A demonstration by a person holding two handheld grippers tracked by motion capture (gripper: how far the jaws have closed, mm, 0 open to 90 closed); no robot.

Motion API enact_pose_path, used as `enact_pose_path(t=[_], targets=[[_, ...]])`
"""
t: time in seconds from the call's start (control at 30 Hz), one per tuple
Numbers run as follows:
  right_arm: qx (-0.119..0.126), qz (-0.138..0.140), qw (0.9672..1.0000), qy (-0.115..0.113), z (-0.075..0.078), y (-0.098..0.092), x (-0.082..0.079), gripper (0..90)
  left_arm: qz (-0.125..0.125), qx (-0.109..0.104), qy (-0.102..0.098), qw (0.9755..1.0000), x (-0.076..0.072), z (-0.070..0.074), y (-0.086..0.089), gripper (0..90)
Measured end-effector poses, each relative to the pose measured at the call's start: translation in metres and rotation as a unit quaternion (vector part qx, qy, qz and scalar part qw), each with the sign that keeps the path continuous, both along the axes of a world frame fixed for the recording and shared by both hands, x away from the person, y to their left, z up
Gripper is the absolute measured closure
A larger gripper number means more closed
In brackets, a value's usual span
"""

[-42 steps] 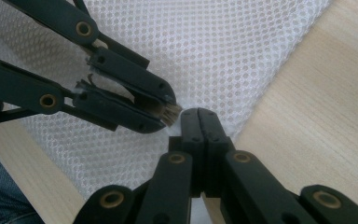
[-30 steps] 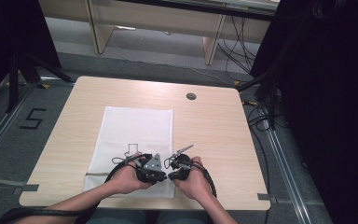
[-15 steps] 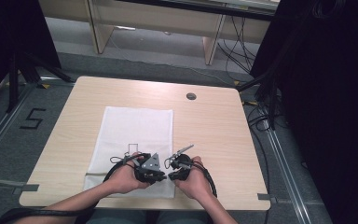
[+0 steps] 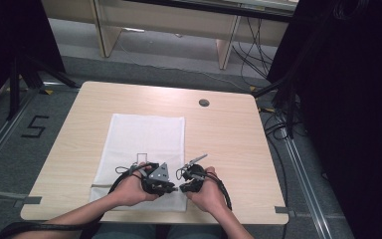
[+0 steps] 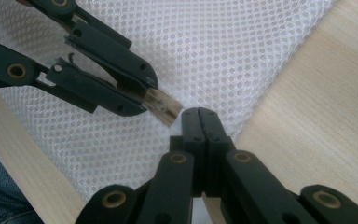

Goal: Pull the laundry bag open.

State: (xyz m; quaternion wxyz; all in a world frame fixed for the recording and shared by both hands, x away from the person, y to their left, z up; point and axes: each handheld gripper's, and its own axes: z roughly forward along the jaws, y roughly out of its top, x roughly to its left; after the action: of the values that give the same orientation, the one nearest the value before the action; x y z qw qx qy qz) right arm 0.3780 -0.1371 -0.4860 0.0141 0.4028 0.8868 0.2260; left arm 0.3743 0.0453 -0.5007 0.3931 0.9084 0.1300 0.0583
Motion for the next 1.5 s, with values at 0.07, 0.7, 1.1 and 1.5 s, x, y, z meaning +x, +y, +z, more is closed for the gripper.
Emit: enact_pose_path(t=[0.07,0.7,1.1,1.5], targets=[[0.000,0.000,1.0000,0.000,0.000,0.000,0.000,90.0,0.002,-0.004,0.003,1.0000,-0.001,0.000,0.000,81.9],[0.001,-0.010,0.9999,0.010,0.001,0.000,-0.001,90.0,0.000,-0.002,0.004,1.0000,-0.002,0.004,0.004,81.9],[0.005,0.004,1.0000,0.002,-0.001,-0.001,0.001,90.0,-0.004,-0.004,0.007,1.0000,-0.001,0.005,0.007,81.9],[0.003,0.001,1.0000,0.001,0.000,0.000,0.000,90.0,-0.002,-0.005,0.009,0.9999,-0.001,0.005,0.010,81.9]])
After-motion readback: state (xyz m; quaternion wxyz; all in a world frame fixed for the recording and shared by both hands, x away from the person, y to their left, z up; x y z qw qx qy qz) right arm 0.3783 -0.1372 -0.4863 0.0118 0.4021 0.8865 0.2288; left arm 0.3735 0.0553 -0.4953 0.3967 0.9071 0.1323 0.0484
